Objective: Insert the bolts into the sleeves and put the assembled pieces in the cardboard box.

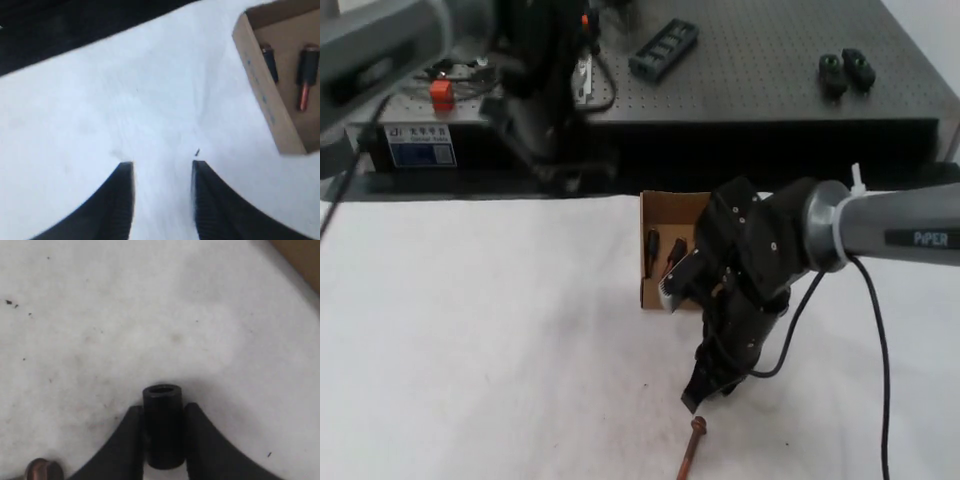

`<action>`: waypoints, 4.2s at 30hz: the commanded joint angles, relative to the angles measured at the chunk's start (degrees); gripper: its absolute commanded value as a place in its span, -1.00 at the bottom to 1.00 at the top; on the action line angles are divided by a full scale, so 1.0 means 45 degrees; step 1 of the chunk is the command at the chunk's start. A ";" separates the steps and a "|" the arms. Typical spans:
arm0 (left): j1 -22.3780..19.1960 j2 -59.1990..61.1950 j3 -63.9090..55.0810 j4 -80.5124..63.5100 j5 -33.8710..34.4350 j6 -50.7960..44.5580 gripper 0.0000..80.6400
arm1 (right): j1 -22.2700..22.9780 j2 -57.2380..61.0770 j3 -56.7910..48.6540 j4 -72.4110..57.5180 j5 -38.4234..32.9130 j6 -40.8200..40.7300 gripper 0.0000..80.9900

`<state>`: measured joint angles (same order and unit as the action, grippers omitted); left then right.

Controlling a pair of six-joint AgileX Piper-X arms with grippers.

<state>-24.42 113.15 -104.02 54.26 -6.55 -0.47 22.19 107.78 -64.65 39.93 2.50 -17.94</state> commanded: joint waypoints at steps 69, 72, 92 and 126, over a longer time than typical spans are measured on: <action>-0.2514 -0.7928 1.3418 -1.8665 1.0256 -0.8561 -0.98 | -0.0391 -1.1870 0.9870 -1.2056 -0.9902 1.0645 -0.92; -0.2514 -0.7928 1.3418 -1.8665 1.0437 -0.8561 -0.98 | -0.0392 -1.1202 0.9659 -1.2960 -0.9670 1.0647 -0.92; -0.2514 -0.7928 1.3418 -1.8665 1.0740 -0.8517 -0.98 | -0.0483 -1.1134 0.9539 -1.4898 -0.7612 0.9990 -0.92; -0.0756 -1.1610 1.5675 -1.1177 0.4544 -0.4204 -1.00 | -0.1811 -0.2919 0.2118 -0.8873 -0.1507 0.3731 -0.92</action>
<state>-27.98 60.64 -33.82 1.90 17.18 -21.24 14.33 99.26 -58.59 1.89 -4.62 0.00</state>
